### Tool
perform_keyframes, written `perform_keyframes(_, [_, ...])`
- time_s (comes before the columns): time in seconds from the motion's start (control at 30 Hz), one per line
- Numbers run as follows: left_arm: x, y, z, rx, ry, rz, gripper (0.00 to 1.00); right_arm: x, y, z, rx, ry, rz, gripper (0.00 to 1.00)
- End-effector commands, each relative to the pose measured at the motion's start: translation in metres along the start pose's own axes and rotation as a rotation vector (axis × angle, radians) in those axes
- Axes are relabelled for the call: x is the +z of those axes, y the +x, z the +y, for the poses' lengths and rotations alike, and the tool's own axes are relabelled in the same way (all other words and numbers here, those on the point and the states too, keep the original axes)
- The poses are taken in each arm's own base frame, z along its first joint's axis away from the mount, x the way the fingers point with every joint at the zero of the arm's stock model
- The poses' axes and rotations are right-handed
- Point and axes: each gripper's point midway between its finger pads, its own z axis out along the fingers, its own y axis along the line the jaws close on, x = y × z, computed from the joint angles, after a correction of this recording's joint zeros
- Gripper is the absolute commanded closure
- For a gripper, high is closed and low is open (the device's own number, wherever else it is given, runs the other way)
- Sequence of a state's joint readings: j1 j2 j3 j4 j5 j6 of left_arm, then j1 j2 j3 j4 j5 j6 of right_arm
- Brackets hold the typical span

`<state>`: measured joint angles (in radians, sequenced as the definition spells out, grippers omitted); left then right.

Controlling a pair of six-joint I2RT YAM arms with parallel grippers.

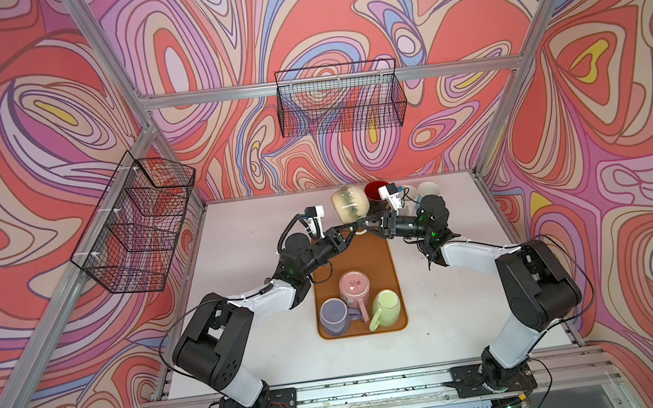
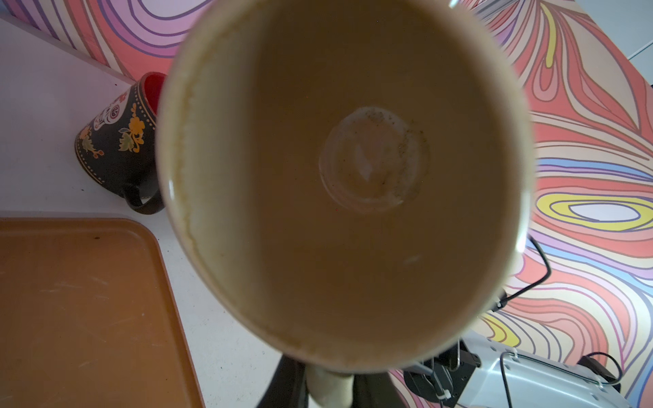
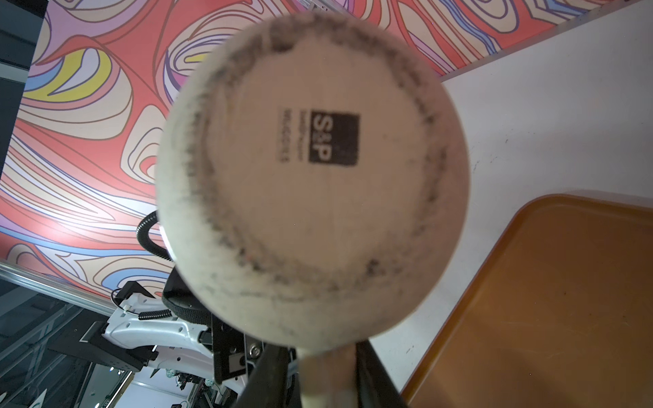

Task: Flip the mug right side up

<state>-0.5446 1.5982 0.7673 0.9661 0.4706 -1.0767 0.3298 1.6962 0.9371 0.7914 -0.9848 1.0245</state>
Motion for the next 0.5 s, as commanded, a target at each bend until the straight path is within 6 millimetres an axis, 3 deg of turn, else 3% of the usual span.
perform_keyframes(0.0, [-0.008,-0.0146,-0.0327,0.078,0.095,-0.054,1.0,-0.0002,-0.0171,0.0267,-0.107,-0.028,-0.037,0.7])
perform_keyframes(0.23, [-0.0079,-0.0151,-0.0307,0.066,0.1,-0.058,1.0,0.0006,-0.0173,0.0244,-0.102,-0.026,-0.035,0.82])
perform_keyframes(0.47, [-0.0096,-0.0152,-0.0304,0.067,0.1,-0.06,1.0,0.0005,-0.0174,0.0262,-0.108,-0.027,-0.031,0.77])
